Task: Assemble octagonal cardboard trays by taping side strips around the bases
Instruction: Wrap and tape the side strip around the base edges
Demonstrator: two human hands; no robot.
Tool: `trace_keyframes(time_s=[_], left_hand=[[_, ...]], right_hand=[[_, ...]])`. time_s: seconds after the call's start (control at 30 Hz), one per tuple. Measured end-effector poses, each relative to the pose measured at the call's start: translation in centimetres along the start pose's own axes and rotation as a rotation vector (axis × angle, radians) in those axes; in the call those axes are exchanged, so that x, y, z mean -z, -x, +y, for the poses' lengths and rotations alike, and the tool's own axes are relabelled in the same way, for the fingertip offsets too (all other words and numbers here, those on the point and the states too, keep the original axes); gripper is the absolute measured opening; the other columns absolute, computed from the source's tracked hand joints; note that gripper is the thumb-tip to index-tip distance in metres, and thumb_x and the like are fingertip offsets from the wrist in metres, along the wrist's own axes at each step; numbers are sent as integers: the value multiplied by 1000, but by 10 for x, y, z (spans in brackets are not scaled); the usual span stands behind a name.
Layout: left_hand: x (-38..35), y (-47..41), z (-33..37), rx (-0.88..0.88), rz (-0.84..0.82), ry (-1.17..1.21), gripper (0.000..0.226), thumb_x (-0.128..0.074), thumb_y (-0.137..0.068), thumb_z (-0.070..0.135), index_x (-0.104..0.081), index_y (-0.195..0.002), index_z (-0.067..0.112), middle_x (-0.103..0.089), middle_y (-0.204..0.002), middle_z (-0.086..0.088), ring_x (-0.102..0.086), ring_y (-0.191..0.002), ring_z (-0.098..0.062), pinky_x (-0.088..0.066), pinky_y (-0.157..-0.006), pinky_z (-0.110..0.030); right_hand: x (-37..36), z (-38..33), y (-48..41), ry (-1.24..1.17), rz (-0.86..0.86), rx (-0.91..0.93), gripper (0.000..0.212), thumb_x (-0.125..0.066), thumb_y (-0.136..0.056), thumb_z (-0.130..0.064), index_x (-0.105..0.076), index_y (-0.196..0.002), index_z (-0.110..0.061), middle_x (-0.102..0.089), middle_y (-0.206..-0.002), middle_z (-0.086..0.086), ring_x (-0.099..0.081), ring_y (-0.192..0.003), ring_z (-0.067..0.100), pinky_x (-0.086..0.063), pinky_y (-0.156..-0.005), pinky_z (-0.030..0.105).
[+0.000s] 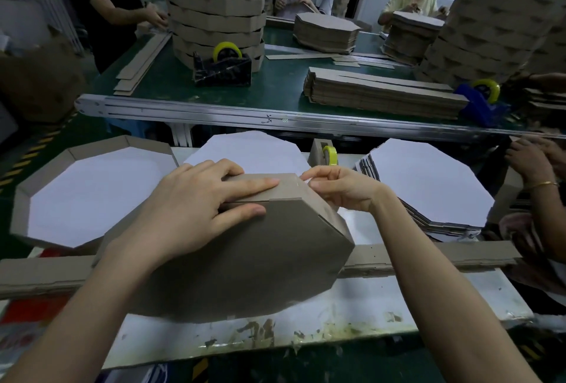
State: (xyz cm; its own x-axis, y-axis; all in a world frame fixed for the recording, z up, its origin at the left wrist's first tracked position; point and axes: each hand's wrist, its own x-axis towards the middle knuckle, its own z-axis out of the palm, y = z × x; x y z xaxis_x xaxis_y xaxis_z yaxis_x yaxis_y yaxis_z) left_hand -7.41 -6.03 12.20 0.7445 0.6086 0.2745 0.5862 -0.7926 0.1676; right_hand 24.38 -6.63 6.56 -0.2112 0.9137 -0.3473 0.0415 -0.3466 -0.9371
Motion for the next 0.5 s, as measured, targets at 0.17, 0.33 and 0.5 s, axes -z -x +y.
trace_keyframes(time_s=[0.17, 0.33, 0.5], left_hand=[[-2, -3, -3, -2, -4, 15, 50, -15, -86, 77, -27, -134, 69, -55, -113, 19, -39, -88, 0, -33, -67, -24], [-4, -9, -1, 1, -20, 23, 49, -19, -88, 75, -33, -135, 65, -58, -113, 18, -40, -89, 2, -25, -66, -11], [-4, -15, -11, 33, -16, 52, 49, -19, -86, 78, -29, -133, 70, -52, -114, 25, -34, -88, 6, -26, -68, -10]], right_hand=[[44, 46, -45, 151, 845, -207, 30, -57, -93, 0, -60, -123, -1, -60, -92, 9, -61, -89, 25, -59, -79, 38], [71, 70, -70, 386, 829, -426, 34, -54, -97, -15, -54, -129, -3, -56, -128, 22, -56, -117, 39, -51, -97, 52], [92, 81, -92, 496, 874, -476, 13, -50, -97, -12, -58, -106, -7, -56, -123, 17, -55, -115, 31, -47, -102, 51]])
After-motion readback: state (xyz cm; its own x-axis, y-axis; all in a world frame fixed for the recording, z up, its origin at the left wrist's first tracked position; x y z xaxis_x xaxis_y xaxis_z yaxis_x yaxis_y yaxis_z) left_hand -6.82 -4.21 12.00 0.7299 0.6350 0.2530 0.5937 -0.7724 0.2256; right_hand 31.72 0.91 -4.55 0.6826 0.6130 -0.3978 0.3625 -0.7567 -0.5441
